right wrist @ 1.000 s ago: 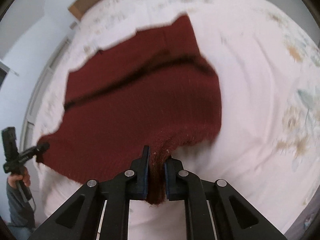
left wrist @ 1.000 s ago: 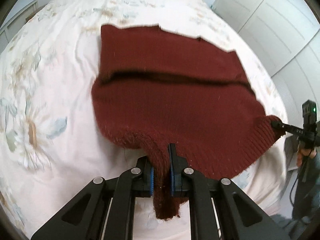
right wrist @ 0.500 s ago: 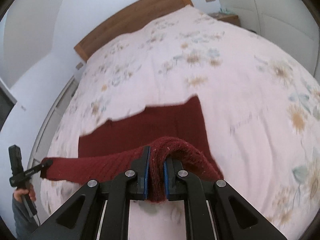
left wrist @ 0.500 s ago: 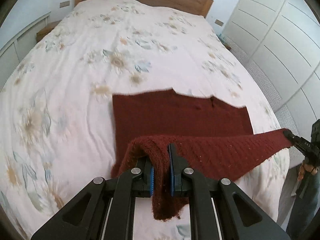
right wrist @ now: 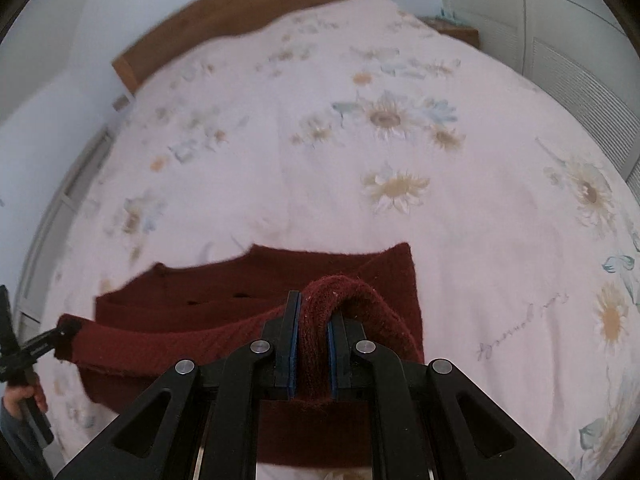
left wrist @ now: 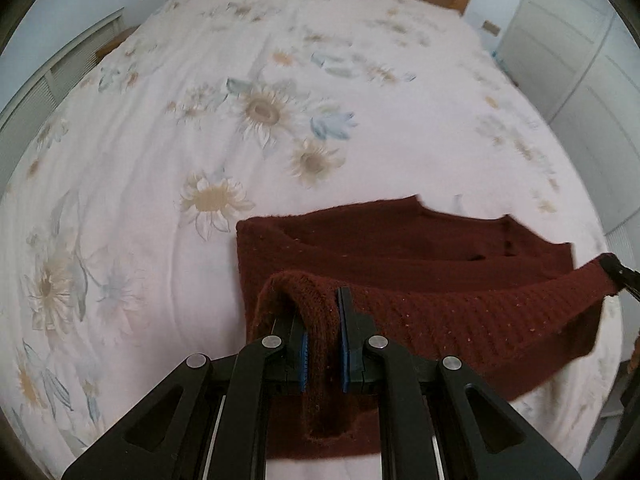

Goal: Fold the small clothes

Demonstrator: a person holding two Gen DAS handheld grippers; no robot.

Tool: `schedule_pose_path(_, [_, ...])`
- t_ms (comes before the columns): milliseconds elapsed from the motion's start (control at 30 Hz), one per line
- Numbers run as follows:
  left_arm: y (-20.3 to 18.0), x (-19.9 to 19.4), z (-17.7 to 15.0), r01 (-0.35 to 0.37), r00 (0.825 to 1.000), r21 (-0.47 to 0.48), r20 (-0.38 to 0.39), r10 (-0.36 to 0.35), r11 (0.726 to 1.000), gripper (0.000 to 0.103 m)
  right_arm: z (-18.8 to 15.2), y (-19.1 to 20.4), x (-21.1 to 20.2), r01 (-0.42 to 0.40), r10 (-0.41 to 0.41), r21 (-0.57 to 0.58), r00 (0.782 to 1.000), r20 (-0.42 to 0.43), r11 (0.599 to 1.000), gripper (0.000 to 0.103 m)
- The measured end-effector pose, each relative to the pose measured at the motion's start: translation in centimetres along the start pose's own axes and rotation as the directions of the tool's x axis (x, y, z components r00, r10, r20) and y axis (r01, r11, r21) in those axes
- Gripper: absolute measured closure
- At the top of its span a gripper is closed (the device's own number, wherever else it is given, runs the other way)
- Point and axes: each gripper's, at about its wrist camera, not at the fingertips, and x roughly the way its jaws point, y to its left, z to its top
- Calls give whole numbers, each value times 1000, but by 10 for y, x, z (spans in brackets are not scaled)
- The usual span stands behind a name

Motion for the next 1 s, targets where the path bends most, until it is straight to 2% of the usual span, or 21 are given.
schedule_pose_path(100, [-1, 25, -4, -49, 998, 9, -27, 50, 999, 91, -4, 4, 25, 41, -42, -24, 998, -48, 999, 91])
schedule_pose_path(233, [0, 39, -7, -81, 995, -7, -60, 81, 997, 87, -9, 2, 39, 50, -50, -5, 997, -63, 999, 88])
schedule_pose_path(300, [0, 40, -5, -87, 994, -18, -73, 86, 996, 84, -10, 1, 36, 66, -66, -4, 996, -52, 998, 74])
schedule_pose_path(367, [-1, 36, -3, -83, 994, -28, -71, 81, 996, 77, -12, 2, 27, 58, -58, -8, 998, -19, 998, 64])
schedule_pose_path(433, [-5, 26, -3, -58, 997, -31, -52, 57, 998, 52, -13, 3, 17, 70, -69, -13, 997, 19, 998, 44])
schedule_pose_path(467, [-7, 22, -3, -54, 998, -27, -41, 53, 998, 45, -13, 5, 12, 65, -65, -20, 997, 33, 998, 30])
schedule_pose_path(500, [-11, 16, -4, -59, 998, -21, -28, 59, 998, 33, -14, 8, 7, 57, -55, -31, 998, 44, 998, 22])
schedule_pose_path(633, [-29, -2, -6, -34, 999, 20, 29, 33, 999, 7, -19, 25, -9, 72, -64, -93, 994, 87, 993, 19])
schedule_pose_path(700, [-40, -9, -8, -16, 998, 38, 63, 13, 999, 1, -27, 38, -18, 85, -67, -132, 989, 134, 988, 18])
schedule_pose_path(800, [-54, -13, -14, 8, 995, 61, 96, -14, 998, 1, -41, 58, -20, 92, -62, -184, 985, 159, 979, 18])
schedule_pose_path(867, [-70, -12, -24, -6, 992, 113, 123, -8, 994, 1, -54, 71, -15, 94, -61, -216, 986, 156, 972, 18])
schedule_pose_path(1000, [-90, 5, -45, -20, 995, 180, 103, 2, 984, 1, -88, 94, 11, 102, -71, -273, 990, 121, 957, 17])
